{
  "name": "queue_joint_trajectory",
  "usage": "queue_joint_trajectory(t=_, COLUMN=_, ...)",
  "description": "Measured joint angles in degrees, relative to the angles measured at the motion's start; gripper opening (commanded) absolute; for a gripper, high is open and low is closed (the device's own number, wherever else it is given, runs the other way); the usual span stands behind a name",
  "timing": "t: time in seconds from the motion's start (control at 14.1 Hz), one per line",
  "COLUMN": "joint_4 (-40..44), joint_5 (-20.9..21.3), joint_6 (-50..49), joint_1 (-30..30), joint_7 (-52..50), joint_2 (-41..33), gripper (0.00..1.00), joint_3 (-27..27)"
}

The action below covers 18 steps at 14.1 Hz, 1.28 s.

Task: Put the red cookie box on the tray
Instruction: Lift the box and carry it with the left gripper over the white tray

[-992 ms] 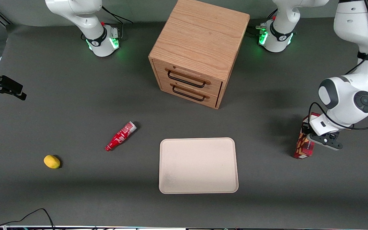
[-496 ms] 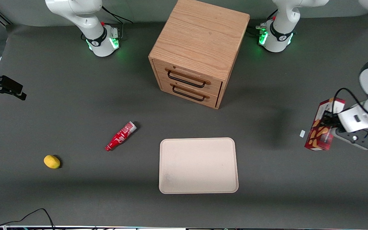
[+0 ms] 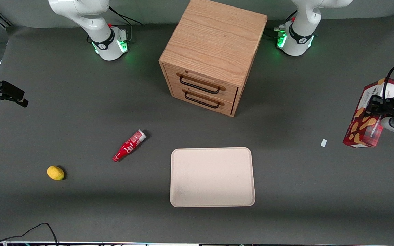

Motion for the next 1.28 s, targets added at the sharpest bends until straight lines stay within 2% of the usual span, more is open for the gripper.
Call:
queue_joint_trajectory(t=0.21, joint_4=1.4, joint_5=-0.4, joint_6=0.4, joint_1=-0.4, joint_7=-6.9, joint_2=2.3, gripper=0.00, joint_3=-3.2)
queue_joint_trajectory(t=0.43, joint_4=5.5, joint_5=-0.3, joint_6=3.7, joint_1=-1.5, joint_7=-21.8, joint_2=6.8, gripper=0.00, joint_3=-12.4)
queue_joint_trajectory(t=0.57, joint_4=9.1, joint_5=-0.3, joint_6=6.9, joint_1=-3.0, joint_7=-29.8, joint_2=10.7, gripper=0.00, joint_3=-16.6)
queue_joint_trajectory(t=0.85, joint_4=13.6, joint_5=0.2, joint_6=16.2, joint_1=-8.0, joint_7=-40.3, joint_2=18.1, gripper=0.00, joint_3=-17.8)
queue_joint_trajectory(t=1.06, joint_4=14.3, joint_5=3.8, joint_6=24.1, joint_1=-11.8, joint_7=-47.1, joint_2=23.9, gripper=0.00, joint_3=-17.8)
queue_joint_trajectory(t=1.28, joint_4=15.3, joint_5=5.7, joint_6=29.5, joint_1=-13.5, joint_7=-51.6, joint_2=29.9, gripper=0.00, joint_3=-17.6)
